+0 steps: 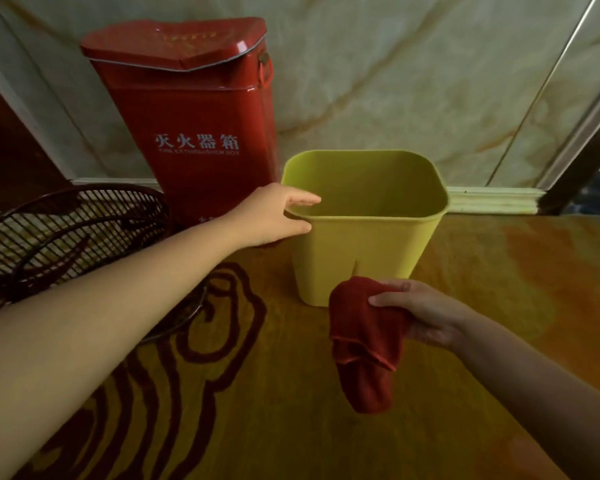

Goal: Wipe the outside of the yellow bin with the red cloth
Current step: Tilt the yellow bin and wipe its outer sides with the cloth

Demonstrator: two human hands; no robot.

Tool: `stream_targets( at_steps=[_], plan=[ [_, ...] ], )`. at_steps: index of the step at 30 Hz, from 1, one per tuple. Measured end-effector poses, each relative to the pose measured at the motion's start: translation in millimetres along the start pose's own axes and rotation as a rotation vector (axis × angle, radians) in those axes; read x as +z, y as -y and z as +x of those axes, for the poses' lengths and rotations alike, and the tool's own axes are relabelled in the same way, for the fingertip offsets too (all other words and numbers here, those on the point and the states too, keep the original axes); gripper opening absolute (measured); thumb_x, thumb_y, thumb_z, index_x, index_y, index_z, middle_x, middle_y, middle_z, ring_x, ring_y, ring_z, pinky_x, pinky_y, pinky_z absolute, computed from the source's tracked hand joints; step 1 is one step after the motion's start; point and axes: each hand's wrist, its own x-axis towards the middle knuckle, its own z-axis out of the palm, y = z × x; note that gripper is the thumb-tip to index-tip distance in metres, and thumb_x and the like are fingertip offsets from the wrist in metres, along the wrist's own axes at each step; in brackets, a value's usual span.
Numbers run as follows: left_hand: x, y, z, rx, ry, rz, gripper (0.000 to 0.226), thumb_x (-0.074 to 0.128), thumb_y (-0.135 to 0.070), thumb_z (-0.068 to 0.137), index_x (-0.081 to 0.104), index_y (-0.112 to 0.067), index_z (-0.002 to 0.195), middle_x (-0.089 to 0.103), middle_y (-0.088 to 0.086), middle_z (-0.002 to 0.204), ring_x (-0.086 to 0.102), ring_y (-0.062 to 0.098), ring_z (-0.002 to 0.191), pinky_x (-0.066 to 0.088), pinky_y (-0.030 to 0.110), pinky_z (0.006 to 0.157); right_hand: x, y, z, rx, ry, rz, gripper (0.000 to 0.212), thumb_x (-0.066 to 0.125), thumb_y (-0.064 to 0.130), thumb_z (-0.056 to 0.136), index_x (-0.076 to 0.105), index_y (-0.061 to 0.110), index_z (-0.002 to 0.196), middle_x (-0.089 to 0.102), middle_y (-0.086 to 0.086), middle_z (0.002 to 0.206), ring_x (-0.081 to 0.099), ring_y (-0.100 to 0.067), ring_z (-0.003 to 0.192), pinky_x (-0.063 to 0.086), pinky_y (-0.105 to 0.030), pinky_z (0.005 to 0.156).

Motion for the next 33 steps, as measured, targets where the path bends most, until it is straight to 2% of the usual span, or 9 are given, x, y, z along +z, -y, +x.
stream_targets(
  at_steps=[3, 8, 11, 15, 20, 22, 25, 30, 33],
  plan=[
    [12, -21, 29, 0.053, 0.054, 0.261, 0.056, 0.066, -0.024, 0.078, 0.049, -0.024, 0.131, 0.051, -0.001, 0.14, 0.044, 0.015, 0.129, 0.029, 0.023, 0.101, -13, 2, -5, 0.078, -0.187, -0.027, 0.035, 0.067, -0.001, 0.075, 0.061, 0.0, 0.109, 0.065, -0.022, 0.113, 0.062, -0.035, 0.102, 0.053, -0.049, 0.084],
    [43, -37, 62, 0.08, 0.198, 0.402, 0.045, 0.064, -0.021, 0.079, 0.057, -0.016, 0.123, 0.061, 0.007, 0.128, 0.055, 0.022, 0.115, 0.043, 0.033, 0.098, -35, 11, -19, 0.107, -0.409, -0.409, 0.015, 0.073, 0.012, 0.071, 0.06, 0.015, 0.075, 0.062, -0.003, 0.084, 0.056, -0.017, 0.079, 0.044, -0.029, 0.059],
    [49, -35, 72, 0.093, 0.147, 0.41, 0.027, 0.061, -0.014, 0.08, 0.068, -0.012, 0.106, 0.069, 0.011, 0.112, 0.063, 0.024, 0.101, 0.049, 0.037, 0.09, -54, 9, -27, 0.16, -0.432, -0.202, 0.018, 0.073, 0.012, 0.073, 0.064, 0.01, 0.088, 0.064, -0.008, 0.097, 0.058, -0.023, 0.093, 0.05, -0.039, 0.077],
    [48, -35, 78, 0.127, 0.14, 0.402, 0.024, 0.06, -0.011, 0.082, 0.068, -0.007, 0.104, 0.071, 0.013, 0.107, 0.066, 0.022, 0.096, 0.051, 0.039, 0.088, -75, 2, -36, 0.139, -0.383, 0.238, 0.024, 0.063, 0.008, 0.083, 0.058, 0.002, 0.106, 0.065, -0.012, 0.102, 0.061, -0.023, 0.092, 0.051, -0.035, 0.068],
    [33, -55, 85, 0.138, 0.097, 0.199, 0.013, 0.058, -0.006, 0.081, 0.071, -0.006, 0.081, 0.071, 0.014, 0.079, 0.062, 0.017, 0.072, 0.036, 0.017, 0.056, -89, 4, -46, 0.017, -0.431, 0.42, 0.014, 0.058, 0.007, 0.086, 0.056, 0.003, 0.099, 0.065, -0.011, 0.098, 0.061, -0.022, 0.089, 0.049, -0.034, 0.066],
    [22, -49, 87, 0.037, 0.036, 0.056, 0.012, 0.06, -0.005, 0.081, 0.07, -0.001, 0.084, 0.065, 0.008, 0.078, 0.055, 0.015, 0.073, 0.038, 0.021, 0.063, -89, 16, -51, -0.084, -0.505, 0.427, 0.011, 0.06, 0.007, 0.085, 0.057, 0.005, 0.095, 0.065, -0.012, 0.096, 0.063, -0.022, 0.087, 0.05, -0.033, 0.063],
    [23, -20, 71, -0.212, -0.04, -0.248, 0.008, 0.062, -0.003, 0.081, 0.069, -0.003, 0.078, 0.07, -0.008, 0.064, 0.061, 0.003, 0.061, 0.049, 0.016, 0.063, -84, 43, -59, -0.284, -0.689, 0.191, 0.005, 0.065, 0.011, 0.081, 0.061, 0.009, 0.084, 0.065, -0.012, 0.087, 0.065, -0.021, 0.079, 0.054, -0.034, 0.063],
    [52, 22, 37, -0.573, -0.053, -0.685, 0.012, 0.058, -0.002, 0.083, 0.066, -0.002, 0.092, 0.071, 0.001, 0.062, 0.065, 0.008, 0.05, 0.052, 0.016, 0.046, -61, 73, -63, -0.639, -0.932, -0.277, 0.015, 0.071, 0.027, 0.075, 0.062, 0.023, 0.087, 0.063, 0.007, 0.088, 0.061, -0.013, 0.086, 0.055, -0.032, 0.067],
    [51, 38, 28, -0.631, -0.036, -0.742, 0.023, 0.059, -0.005, 0.083, 0.063, -0.003, 0.106, 0.07, 0.005, 0.075, 0.066, 0.009, 0.054, 0.053, 0.016, 0.046, -31, 69, -39, -0.655, -0.635, -0.438, 0.028, 0.068, 0.035, 0.078, 0.063, 0.025, 0.104, 0.068, 0.01, 0.095, 0.063, -0.005, 0.081, 0.055, -0.026, 0.059]
  ],
)
